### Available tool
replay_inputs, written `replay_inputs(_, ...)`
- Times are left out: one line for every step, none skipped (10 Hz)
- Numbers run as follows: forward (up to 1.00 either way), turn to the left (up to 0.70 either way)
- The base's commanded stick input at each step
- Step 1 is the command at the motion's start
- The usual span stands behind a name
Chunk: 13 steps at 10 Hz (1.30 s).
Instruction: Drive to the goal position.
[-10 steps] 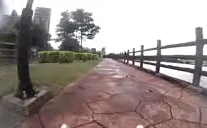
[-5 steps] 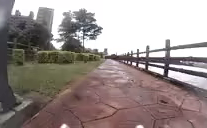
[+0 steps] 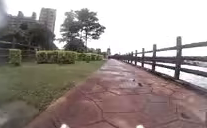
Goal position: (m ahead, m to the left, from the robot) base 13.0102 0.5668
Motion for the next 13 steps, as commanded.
replay_inputs(0.85, -0.33)
replay_inputs(0.85, -0.33)
replay_inputs(0.85, -0.33)
replay_inputs(0.85, -0.33)
replay_inputs(0.85, -0.33)
replay_inputs(0.85, -0.33)
replay_inputs(0.85, -0.33)
replay_inputs(0.85, -0.33)
replay_inputs(0.85, -0.33)
replay_inputs(0.85, -0.32)
replay_inputs(0.85, -0.22)
replay_inputs(0.85, -0.05)
replay_inputs(0.85, 0.01)
